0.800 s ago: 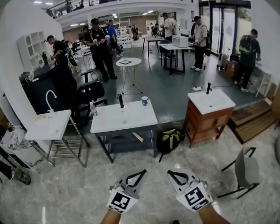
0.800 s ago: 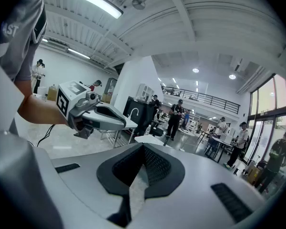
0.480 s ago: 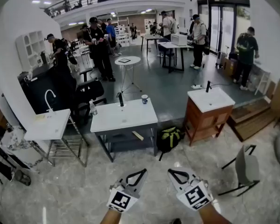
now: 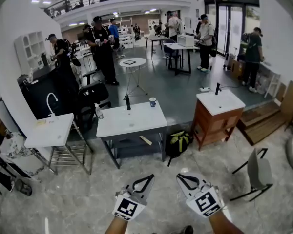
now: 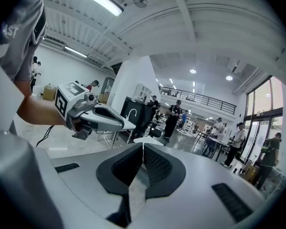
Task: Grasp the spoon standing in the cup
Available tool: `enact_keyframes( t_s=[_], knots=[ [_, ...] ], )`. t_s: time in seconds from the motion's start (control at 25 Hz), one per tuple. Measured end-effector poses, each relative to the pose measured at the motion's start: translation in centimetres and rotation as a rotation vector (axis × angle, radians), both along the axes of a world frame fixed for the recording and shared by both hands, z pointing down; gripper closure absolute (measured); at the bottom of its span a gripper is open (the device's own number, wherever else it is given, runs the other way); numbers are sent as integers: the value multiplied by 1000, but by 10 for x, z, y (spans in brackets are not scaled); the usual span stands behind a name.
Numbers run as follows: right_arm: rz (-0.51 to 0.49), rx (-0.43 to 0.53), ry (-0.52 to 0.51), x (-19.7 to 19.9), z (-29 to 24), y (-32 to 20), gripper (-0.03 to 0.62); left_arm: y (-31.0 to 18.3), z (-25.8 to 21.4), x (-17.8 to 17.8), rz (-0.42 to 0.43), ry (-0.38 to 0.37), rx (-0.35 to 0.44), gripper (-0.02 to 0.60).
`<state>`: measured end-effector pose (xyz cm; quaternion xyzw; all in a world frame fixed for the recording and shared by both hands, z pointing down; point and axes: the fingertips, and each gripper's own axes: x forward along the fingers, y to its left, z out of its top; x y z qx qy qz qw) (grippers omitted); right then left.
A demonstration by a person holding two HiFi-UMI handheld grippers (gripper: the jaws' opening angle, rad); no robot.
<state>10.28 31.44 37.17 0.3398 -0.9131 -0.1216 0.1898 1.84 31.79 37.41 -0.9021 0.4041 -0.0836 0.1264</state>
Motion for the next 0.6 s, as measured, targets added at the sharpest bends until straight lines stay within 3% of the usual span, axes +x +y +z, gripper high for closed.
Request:
enact_keyframes(
  t_s=[0.36,0.6],
  knots=[
    [46,9,27,-23,-1,17,560,11,-1,-28,37,22,18,580],
    [48,36,53,-40,-3,3,560,5,-2,-43,36,19,24,580]
  ],
)
